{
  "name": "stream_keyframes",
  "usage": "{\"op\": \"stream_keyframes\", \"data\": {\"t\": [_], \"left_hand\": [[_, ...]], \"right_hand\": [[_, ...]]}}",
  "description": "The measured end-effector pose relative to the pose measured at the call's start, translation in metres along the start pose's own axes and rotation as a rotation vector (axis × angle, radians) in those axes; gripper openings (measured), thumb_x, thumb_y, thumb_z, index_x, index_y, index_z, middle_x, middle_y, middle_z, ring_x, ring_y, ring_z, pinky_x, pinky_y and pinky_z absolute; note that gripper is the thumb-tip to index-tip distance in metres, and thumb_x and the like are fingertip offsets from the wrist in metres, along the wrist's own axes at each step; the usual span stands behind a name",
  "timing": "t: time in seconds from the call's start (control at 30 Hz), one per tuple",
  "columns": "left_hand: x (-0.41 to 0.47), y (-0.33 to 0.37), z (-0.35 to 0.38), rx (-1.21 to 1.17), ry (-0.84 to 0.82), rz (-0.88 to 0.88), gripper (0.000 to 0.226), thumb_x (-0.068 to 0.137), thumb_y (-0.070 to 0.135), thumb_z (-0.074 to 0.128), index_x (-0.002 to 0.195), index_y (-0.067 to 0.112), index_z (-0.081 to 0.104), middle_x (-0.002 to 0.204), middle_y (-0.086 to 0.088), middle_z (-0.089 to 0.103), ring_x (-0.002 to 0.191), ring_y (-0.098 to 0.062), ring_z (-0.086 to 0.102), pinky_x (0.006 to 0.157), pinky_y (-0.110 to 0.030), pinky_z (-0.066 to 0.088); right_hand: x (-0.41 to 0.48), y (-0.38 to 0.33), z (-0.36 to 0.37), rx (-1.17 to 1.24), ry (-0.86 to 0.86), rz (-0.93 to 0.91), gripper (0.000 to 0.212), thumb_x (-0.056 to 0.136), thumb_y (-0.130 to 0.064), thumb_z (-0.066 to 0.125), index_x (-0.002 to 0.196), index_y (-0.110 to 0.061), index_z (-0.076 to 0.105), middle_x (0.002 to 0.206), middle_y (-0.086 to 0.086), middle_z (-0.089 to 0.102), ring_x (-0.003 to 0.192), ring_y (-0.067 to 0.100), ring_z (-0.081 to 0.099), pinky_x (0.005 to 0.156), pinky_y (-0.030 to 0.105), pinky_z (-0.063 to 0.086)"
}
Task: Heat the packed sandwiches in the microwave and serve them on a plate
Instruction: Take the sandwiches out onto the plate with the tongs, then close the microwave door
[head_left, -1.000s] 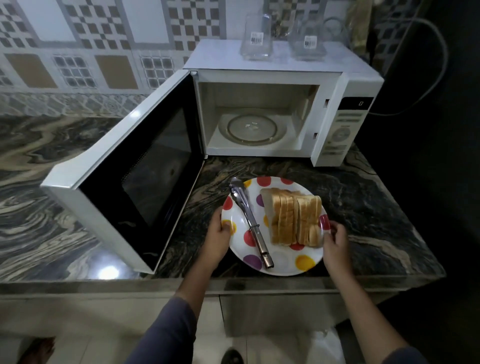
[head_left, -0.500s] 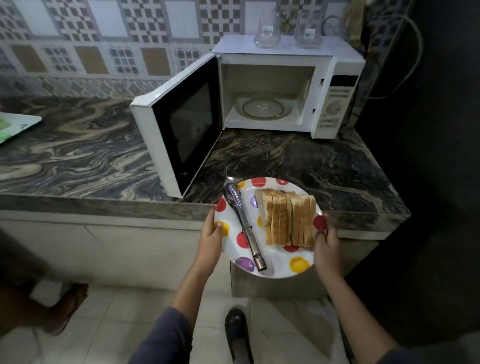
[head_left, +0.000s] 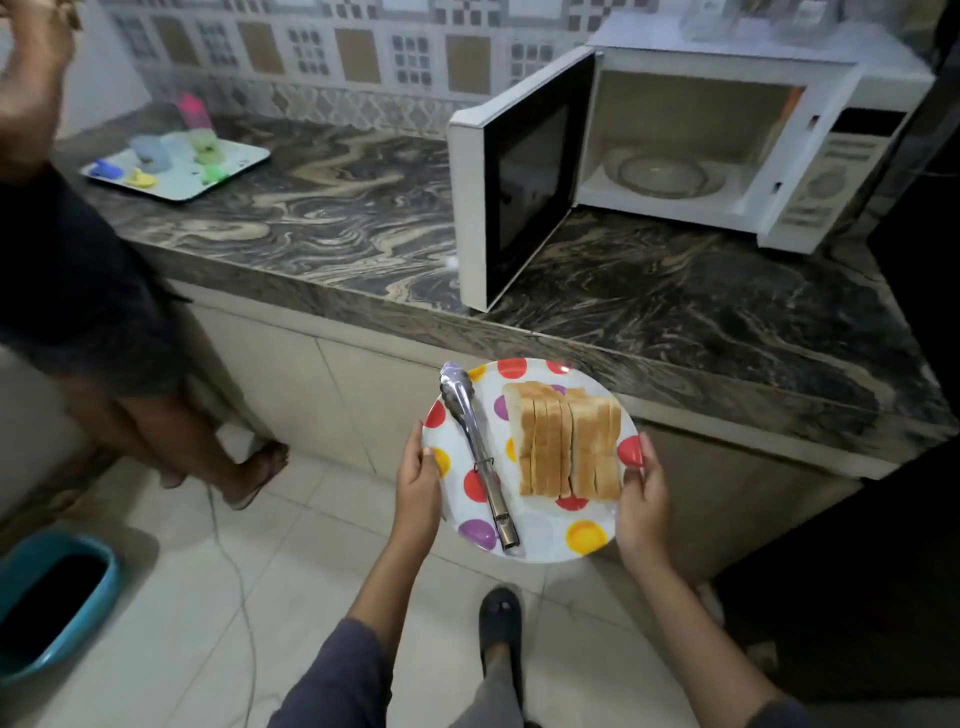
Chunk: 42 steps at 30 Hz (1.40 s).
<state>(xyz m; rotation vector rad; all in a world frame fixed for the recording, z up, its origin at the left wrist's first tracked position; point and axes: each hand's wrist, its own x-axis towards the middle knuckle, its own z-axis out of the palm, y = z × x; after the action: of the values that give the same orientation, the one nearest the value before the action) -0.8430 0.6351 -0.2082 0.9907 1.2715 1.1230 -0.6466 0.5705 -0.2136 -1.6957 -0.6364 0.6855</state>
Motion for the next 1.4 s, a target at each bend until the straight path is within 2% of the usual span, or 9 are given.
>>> {"op": "stream_keyframes", "data": {"t": [0.2,0.37,0.47,0.57,0.73,0.87,1.03,1.17,1.4], "left_hand": [[-0.005,0.015,-0.061,0.003,0.211,0.043,0.039,0.099,0.009,0.033,0.136,0.019,0.042,0.124,0.0,0.056,0.106,-0.013,0.056,0.083,-0.018,0.049],[0.005,0.037,-0.101,-0.025,0.376,0.07,0.036,0.099,0.007,0.032,0.131,0.017,0.044,0.113,0.007,0.056,0.097,-0.008,0.056,0.068,-0.005,0.047],[0.021,0.044,-0.125,-0.024,0.441,0.06,0.036,0.098,0.007,0.033,0.128,0.018,0.048,0.114,0.001,0.061,0.103,-0.016,0.06,0.086,-0.024,0.052],[0.048,0.054,-0.145,-0.021,0.471,0.054,0.041,0.096,0.008,0.034,0.134,0.017,0.046,0.127,-0.007,0.058,0.114,-0.024,0.057,0.099,-0.04,0.047],[0.114,0.074,-0.165,-0.022,0.452,0.103,0.032,0.094,0.004,0.034,0.12,0.005,0.053,0.099,-0.016,0.06,0.084,-0.02,0.056,0.066,-0.024,0.048],[0.198,0.092,-0.174,-0.052,0.429,0.126,0.037,0.093,0.0,0.034,0.119,0.011,0.057,0.099,-0.006,0.064,0.084,-0.017,0.058,0.067,-0.019,0.05],[0.312,0.124,-0.174,0.003,0.313,0.133,0.035,0.095,0.001,0.035,0.124,0.009,0.053,0.104,-0.005,0.064,0.084,-0.011,0.062,0.068,-0.016,0.053],[0.395,0.145,-0.163,0.058,0.196,0.088,0.033,0.094,0.002,0.04,0.122,0.015,0.052,0.098,0.004,0.062,0.081,-0.009,0.058,0.057,-0.006,0.048],[0.518,0.136,-0.124,0.16,0.011,-0.067,0.043,0.088,-0.013,0.034,0.122,0.008,0.05,0.095,-0.011,0.062,0.064,-0.007,0.057,0.051,-0.01,0.045]], "right_hand": [[-0.019,-0.018,0.06,0.042,-0.175,-0.02,0.046,0.098,-0.002,0.032,0.142,-0.015,0.037,0.144,0.005,0.044,0.133,0.019,0.041,0.102,0.025,0.034],[-0.025,-0.041,0.115,0.053,-0.321,-0.064,0.046,0.099,-0.003,0.031,0.143,-0.012,0.035,0.145,0.006,0.042,0.135,0.019,0.038,0.098,0.018,0.032],[-0.02,-0.053,0.148,0.05,-0.369,-0.081,0.045,0.099,-0.004,0.032,0.143,-0.011,0.035,0.145,0.004,0.042,0.135,0.018,0.038,0.1,0.016,0.03],[-0.008,-0.065,0.182,0.019,-0.392,-0.12,0.046,0.098,-0.005,0.032,0.143,-0.013,0.035,0.146,0.006,0.042,0.135,0.02,0.038,0.111,0.03,0.032],[0.029,-0.088,0.248,-0.011,-0.387,-0.171,0.046,0.097,-0.005,0.033,0.142,-0.012,0.037,0.144,0.007,0.044,0.133,0.021,0.041,0.111,0.036,0.034],[0.075,-0.102,0.308,0.0,-0.309,-0.211,0.045,0.095,-0.003,0.035,0.139,-0.01,0.042,0.14,0.007,0.05,0.129,0.021,0.046,0.109,0.036,0.037],[0.135,-0.127,0.369,-0.011,-0.151,-0.181,0.043,0.095,0.0,0.036,0.137,-0.006,0.044,0.137,0.008,0.052,0.126,0.02,0.048,0.091,0.012,0.032],[0.185,-0.137,0.404,-0.011,-0.082,-0.136,0.039,0.097,-0.006,0.039,0.136,-0.008,0.045,0.135,0.008,0.053,0.121,0.017,0.049,0.092,0.02,0.033],[0.267,-0.135,0.434,-0.095,0.054,0.017,0.037,0.096,-0.002,0.041,0.133,-0.003,0.046,0.132,0.016,0.054,0.122,0.027,0.05,0.087,0.019,0.033]]}}
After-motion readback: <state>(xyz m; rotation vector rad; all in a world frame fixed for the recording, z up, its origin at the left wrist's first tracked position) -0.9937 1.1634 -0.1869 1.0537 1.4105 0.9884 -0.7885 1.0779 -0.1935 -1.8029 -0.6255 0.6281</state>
